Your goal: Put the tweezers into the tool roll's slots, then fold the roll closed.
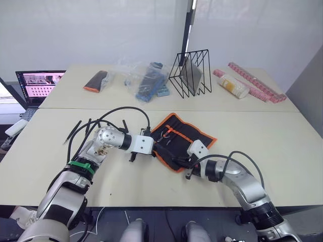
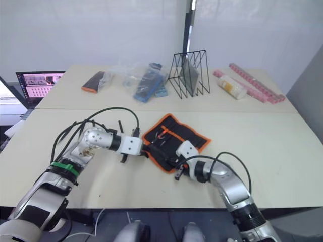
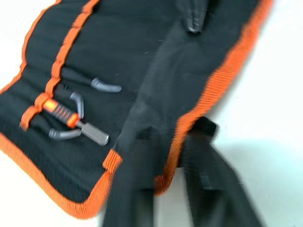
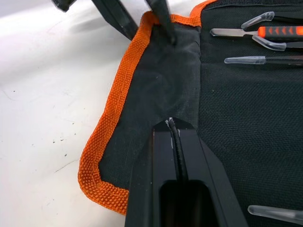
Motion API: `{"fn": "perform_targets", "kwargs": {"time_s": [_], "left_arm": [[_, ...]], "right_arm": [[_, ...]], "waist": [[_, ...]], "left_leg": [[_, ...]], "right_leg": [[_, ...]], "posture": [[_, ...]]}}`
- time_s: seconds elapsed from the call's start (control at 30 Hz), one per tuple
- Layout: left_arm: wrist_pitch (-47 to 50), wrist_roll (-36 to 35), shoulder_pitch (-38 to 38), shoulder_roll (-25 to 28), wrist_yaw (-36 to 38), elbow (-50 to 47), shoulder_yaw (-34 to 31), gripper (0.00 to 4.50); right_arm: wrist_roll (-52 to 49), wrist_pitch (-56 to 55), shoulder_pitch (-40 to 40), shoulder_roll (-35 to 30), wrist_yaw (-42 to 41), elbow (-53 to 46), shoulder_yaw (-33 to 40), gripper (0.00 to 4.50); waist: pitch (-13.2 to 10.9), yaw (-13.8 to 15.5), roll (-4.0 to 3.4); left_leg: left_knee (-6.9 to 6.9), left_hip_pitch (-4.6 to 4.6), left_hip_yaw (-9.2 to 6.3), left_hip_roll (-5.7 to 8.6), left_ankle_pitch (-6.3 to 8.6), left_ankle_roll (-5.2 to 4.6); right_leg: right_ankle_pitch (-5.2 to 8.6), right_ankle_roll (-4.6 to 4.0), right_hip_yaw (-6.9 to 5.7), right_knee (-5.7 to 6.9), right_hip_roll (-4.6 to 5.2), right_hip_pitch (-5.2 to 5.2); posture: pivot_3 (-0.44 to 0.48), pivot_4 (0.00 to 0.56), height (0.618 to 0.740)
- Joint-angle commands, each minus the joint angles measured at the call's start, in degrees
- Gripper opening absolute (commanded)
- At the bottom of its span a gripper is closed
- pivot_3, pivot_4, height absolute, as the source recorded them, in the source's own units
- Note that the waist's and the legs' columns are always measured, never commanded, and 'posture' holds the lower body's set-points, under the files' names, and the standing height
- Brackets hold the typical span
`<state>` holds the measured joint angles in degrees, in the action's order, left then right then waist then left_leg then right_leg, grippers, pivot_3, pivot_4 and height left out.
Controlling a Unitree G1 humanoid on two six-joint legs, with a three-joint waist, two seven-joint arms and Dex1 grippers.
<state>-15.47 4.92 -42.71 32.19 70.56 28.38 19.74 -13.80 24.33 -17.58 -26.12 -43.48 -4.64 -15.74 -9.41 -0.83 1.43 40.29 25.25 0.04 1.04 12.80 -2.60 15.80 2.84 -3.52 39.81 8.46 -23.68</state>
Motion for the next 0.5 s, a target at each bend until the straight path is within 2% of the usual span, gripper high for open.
{"fn": "perform_targets", "kwargs": {"time_s": [0.03,0.13,0.23,0.3,0.33,0.5], "left_arm": [[13.5,-9.6,1.4,1.1,4.3,-7.6,-5.3,2.54],[29.2,-21.7,-0.4,-0.1,2.4,-15.3,-13.1,3.53],[36.0,-25.7,-1.0,-2.0,-2.0,-19.5,-16.5,4.48],[38.9,-23.7,-0.9,-4.2,-7.4,-20.2,-15.7,4.48],[39.5,-22.1,-0.6,-5.0,-9.9,-19.9,-15.0,4.31],[43.4,-20.0,4.2,-9.2,-15.9,-23.0,-11.2,2.76]], "right_arm": [[2.6,2.1,1.1,-0.6,-0.3,2.7,-1.9,0.00],[3.1,2.2,1.0,-0.8,-0.5,3.0,-1.9,0.00],[3.2,2.6,0.9,-0.8,-0.7,2.9,-1.8,0.00],[3.3,2.9,0.8,-0.7,-0.9,2.7,-1.9,0.00],[3.3,3.0,0.8,-0.7,-0.9,2.5,-1.9,0.00],[3.6,3.5,0.9,-0.7,-0.9,2.0,-2.0,0.00]], "waist": [[0.0,0.0,0.00],[0.0,0.1,0.10],[0.0,0.2,0.11],[0.0,0.2,0.08],[0.0,0.2,0.06],[0.0,0.2,0.06]], "left_leg": [[-0.02,0.00,0.00,0.00,0.00,0.00],[0.01,0.01,-0.03,-0.01,-0.01,0.01],[0.07,-0.07,-0.20,-0.01,-0.02,0.03],[0.03,-0.32,-0.22,0.00,-0.01,0.03],[-0.03,-0.49,-0.22,0.02,0.00,0.02],[-0.45,-0.96,-0.18,0.03,0.00,0.02]], "right_leg": [[0.00,0.00,0.00,0.01,0.00,-0.01],[0.00,0.00,0.00,0.00,-0.02,0.01],[0.02,0.02,-0.04,-0.11,-0.04,0.25],[0.02,0.04,-0.05,-0.24,-0.04,0.52],[0.03,0.05,-0.04,-0.32,-0.04,0.64],[0.04,0.06,-0.02,-0.63,-0.04,1.13]], "posture": [[0.000,0.150,0.685],[0.000,0.150,0.685],[0.000,0.150,0.685],[0.000,0.150,0.685],[0.000,0.150,0.685],[0.000,0.150,0.685]]}}
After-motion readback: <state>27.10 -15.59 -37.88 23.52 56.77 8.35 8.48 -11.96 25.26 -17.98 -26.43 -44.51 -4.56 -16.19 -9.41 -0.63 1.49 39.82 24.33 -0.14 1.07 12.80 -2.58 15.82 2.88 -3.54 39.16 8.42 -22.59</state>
